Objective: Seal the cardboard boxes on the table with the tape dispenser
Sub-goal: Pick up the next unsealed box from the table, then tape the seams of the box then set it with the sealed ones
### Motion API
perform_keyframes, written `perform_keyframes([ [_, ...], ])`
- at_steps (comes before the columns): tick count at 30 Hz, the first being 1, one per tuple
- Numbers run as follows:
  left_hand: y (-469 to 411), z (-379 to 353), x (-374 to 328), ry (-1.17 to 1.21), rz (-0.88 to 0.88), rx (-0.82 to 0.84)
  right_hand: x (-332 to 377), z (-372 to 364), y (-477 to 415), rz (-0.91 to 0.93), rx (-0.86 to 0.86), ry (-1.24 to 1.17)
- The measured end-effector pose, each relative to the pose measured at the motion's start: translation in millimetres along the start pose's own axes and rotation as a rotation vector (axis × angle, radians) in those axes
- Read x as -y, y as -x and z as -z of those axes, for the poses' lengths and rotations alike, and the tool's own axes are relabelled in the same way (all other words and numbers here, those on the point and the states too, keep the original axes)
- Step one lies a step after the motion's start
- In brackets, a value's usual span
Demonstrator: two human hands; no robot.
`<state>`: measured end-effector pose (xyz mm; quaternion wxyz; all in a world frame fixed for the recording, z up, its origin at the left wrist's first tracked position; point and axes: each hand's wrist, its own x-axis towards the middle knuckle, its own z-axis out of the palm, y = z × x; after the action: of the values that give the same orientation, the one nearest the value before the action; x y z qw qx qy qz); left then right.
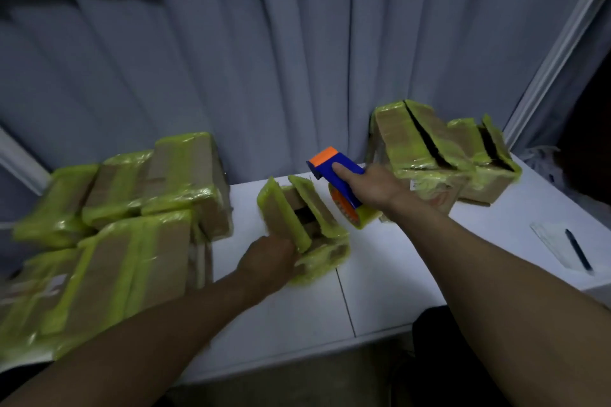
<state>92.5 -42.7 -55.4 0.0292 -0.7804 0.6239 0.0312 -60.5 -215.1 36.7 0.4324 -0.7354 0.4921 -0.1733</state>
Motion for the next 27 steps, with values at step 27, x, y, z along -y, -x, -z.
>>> perform_keyframes([
  [27, 22, -46, -30, -0.025, -0.235, -0.114, -22, 16, 24, -0.025, 0.201, 0.271],
])
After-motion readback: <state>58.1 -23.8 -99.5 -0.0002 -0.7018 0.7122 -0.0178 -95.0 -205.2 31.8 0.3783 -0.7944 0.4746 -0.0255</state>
